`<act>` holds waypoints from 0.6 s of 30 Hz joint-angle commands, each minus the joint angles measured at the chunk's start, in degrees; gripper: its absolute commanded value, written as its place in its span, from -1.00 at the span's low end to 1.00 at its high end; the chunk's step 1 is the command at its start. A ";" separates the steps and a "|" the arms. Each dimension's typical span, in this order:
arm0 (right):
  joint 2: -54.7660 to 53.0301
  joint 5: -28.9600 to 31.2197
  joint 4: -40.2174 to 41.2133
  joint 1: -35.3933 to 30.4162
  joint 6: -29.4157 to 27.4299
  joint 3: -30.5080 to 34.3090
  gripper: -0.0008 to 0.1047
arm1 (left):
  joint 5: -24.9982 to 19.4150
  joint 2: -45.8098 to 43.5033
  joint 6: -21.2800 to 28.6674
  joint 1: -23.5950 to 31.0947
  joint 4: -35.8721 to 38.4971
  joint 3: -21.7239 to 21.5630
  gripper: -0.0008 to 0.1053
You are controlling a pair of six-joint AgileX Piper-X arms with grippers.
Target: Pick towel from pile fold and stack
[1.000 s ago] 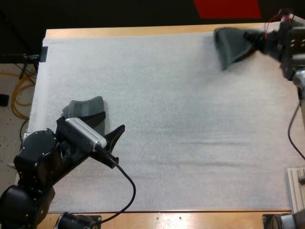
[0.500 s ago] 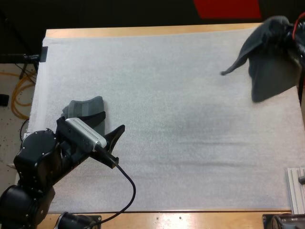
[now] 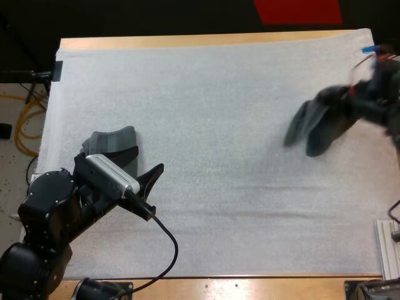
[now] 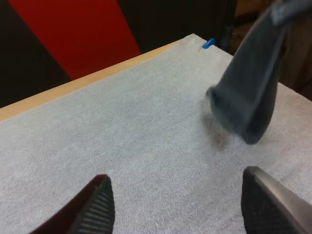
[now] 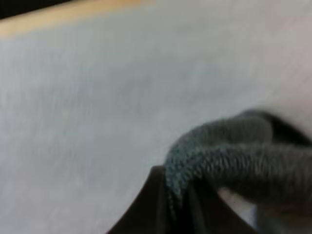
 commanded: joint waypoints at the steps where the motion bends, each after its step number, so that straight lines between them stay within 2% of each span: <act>1: -0.12 -0.29 -1.13 1.51 1.47 1.27 -0.99 | 0.38 -0.05 -0.19 -0.19 -1.04 -0.39 0.07; 5: -0.12 0.87 -4.39 9.59 7.44 6.15 -0.99 | 0.38 -0.05 -0.19 -0.19 -1.04 -0.39 0.07; 9: 0.55 2.21 -8.03 18.73 10.58 9.50 -0.99 | 0.38 -0.05 -0.19 -0.19 -1.04 -0.39 0.07; 18: 3.91 3.91 -12.61 35.86 12.31 9.73 -0.99 | 0.38 -0.05 -0.19 -0.19 -1.04 -0.39 0.07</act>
